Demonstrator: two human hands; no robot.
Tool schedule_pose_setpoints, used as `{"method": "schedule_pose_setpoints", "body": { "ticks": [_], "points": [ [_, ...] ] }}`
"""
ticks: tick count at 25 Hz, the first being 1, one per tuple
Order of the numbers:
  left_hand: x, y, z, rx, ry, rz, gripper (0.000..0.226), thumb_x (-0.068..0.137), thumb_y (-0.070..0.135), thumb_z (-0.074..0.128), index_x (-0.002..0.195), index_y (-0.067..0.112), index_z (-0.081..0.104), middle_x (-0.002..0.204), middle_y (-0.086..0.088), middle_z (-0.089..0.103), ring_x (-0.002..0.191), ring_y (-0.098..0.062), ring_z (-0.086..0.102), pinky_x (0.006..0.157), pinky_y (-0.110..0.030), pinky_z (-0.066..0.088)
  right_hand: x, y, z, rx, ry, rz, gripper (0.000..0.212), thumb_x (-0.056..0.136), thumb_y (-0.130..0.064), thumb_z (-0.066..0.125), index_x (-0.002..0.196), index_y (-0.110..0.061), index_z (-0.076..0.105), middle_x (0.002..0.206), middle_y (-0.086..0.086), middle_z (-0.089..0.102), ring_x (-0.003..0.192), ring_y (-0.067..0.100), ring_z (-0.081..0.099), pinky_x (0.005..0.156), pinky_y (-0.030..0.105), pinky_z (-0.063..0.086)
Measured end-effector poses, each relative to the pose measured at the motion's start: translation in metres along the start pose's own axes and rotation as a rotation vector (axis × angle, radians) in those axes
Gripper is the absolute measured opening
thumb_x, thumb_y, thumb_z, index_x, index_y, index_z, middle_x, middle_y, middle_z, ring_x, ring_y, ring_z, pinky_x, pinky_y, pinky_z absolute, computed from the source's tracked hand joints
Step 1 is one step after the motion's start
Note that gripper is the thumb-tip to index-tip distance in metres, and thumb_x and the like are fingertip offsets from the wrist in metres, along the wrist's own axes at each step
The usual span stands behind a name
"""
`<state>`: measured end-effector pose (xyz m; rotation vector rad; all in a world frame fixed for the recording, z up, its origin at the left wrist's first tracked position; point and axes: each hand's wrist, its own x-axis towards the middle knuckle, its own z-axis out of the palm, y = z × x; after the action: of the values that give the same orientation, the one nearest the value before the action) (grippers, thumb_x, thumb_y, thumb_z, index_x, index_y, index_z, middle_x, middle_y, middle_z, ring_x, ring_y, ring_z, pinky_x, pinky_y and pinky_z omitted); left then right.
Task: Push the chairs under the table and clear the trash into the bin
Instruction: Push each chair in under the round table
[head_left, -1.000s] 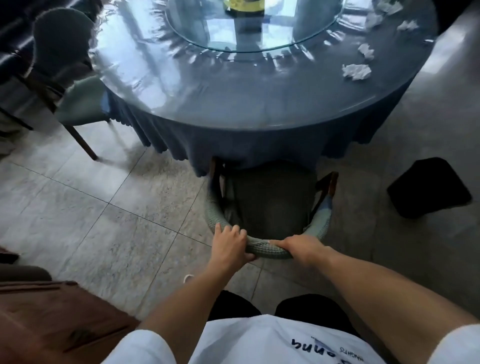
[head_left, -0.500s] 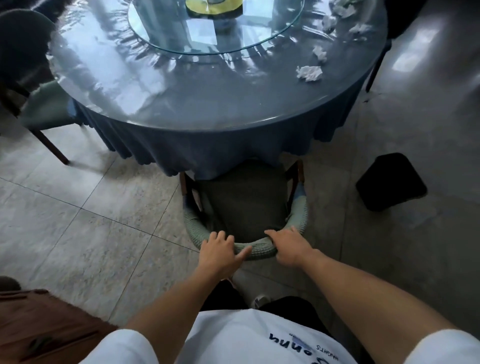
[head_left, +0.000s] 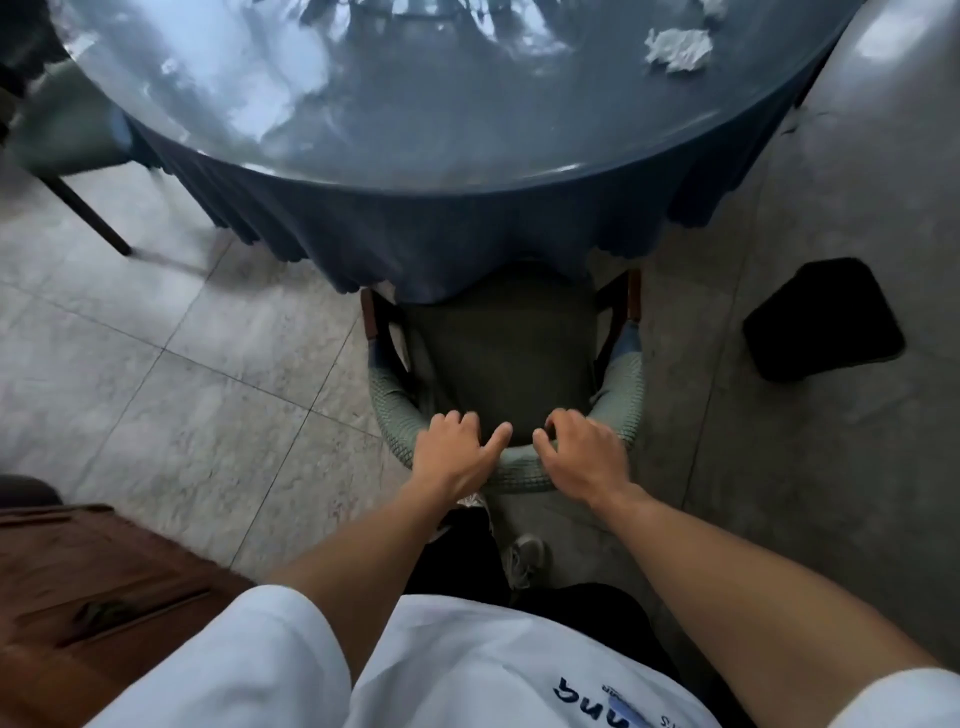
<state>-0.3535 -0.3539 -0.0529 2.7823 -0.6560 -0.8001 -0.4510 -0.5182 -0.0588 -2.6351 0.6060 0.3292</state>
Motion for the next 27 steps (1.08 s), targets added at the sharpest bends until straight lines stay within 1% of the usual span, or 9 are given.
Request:
{"method": "schedule_pose_setpoints", "body": {
  "ticks": [2,4,6,8,13,20,23,27],
  "points": [
    [0.005,-0.002,0.008,-0.008,0.067,0.009,0.061,0.091,0.072,0.031,0.094,0.018,0.06,0.101,-0.004,0.062,0.102,-0.028,0.056,0.086,-0.046,0.048,0.003,0.004,0.008,0.011,0.041,-0.028,0.037,0.092,-0.048,0.042,0.102,-0.018,0.062,0.097,0.003,0.064,0.085,0.027,0.061,0.076,0.042,0.051],
    [0.003,-0.005,0.016,-0.041,0.175,0.057,0.05,0.091,0.063,0.039,0.087,0.017,0.059,0.091,-0.001,0.059,0.091,-0.026,0.057,0.077,-0.043,0.048,0.002,0.007,0.011,-0.001,0.084,-0.068,0.033,0.086,-0.042,0.045,0.099,-0.018,0.062,0.094,0.003,0.06,0.082,0.025,0.057,0.073,0.041,0.049],
    [0.004,-0.011,0.022,-0.088,0.265,0.12,0.04,0.09,0.052,0.047,0.083,0.015,0.06,0.084,-0.002,0.057,0.081,-0.026,0.056,0.07,-0.044,0.048,0.004,0.008,0.013,-0.028,0.112,-0.089,0.027,0.08,-0.035,0.05,0.095,-0.018,0.063,0.091,0.002,0.058,0.081,0.023,0.054,0.07,0.039,0.047],
    [0.008,-0.014,0.022,-0.095,0.306,0.153,0.033,0.088,0.044,0.051,0.08,0.014,0.06,0.08,-0.003,0.056,0.077,-0.027,0.054,0.066,-0.045,0.047,0.009,0.007,0.012,-0.051,0.128,-0.103,0.025,0.075,-0.032,0.051,0.091,-0.017,0.064,0.088,0.002,0.057,0.079,0.024,0.052,0.067,0.038,0.044],
    [0.041,-0.012,0.002,-0.09,0.301,0.132,0.027,0.084,0.039,0.05,0.08,0.014,0.059,0.081,-0.002,0.056,0.078,-0.024,0.052,0.068,-0.045,0.046,0.045,0.001,-0.002,-0.039,0.149,-0.102,0.025,0.074,-0.031,0.049,0.088,-0.017,0.064,0.087,0.002,0.057,0.079,0.024,0.052,0.065,0.037,0.041],
    [0.106,-0.013,-0.036,-0.113,0.35,0.128,0.026,0.083,0.038,0.048,0.083,0.015,0.059,0.083,-0.001,0.055,0.078,-0.022,0.05,0.07,-0.044,0.046,0.116,-0.007,-0.023,-0.005,0.19,-0.12,0.026,0.076,-0.03,0.053,0.094,-0.017,0.066,0.092,0.002,0.057,0.085,0.021,0.051,0.068,0.036,0.045],
    [0.132,-0.016,-0.048,-0.108,0.397,0.154,0.027,0.082,0.037,0.048,0.089,0.014,0.061,0.088,-0.002,0.054,0.081,-0.022,0.049,0.07,-0.043,0.046,0.144,-0.01,-0.028,-0.015,0.213,-0.124,0.026,0.075,-0.029,0.056,0.096,-0.017,0.066,0.095,0.002,0.056,0.088,0.02,0.05,0.069,0.034,0.044],
    [0.169,-0.018,-0.066,-0.071,0.438,0.167,0.034,0.08,0.037,0.05,0.101,0.013,0.062,0.096,-0.005,0.054,0.088,-0.024,0.049,0.075,-0.041,0.044,0.182,-0.013,-0.037,-0.033,0.245,-0.125,0.029,0.074,-0.028,0.061,0.101,-0.018,0.066,0.101,0.003,0.054,0.092,0.02,0.048,0.071,0.03,0.036]
  ]
}}
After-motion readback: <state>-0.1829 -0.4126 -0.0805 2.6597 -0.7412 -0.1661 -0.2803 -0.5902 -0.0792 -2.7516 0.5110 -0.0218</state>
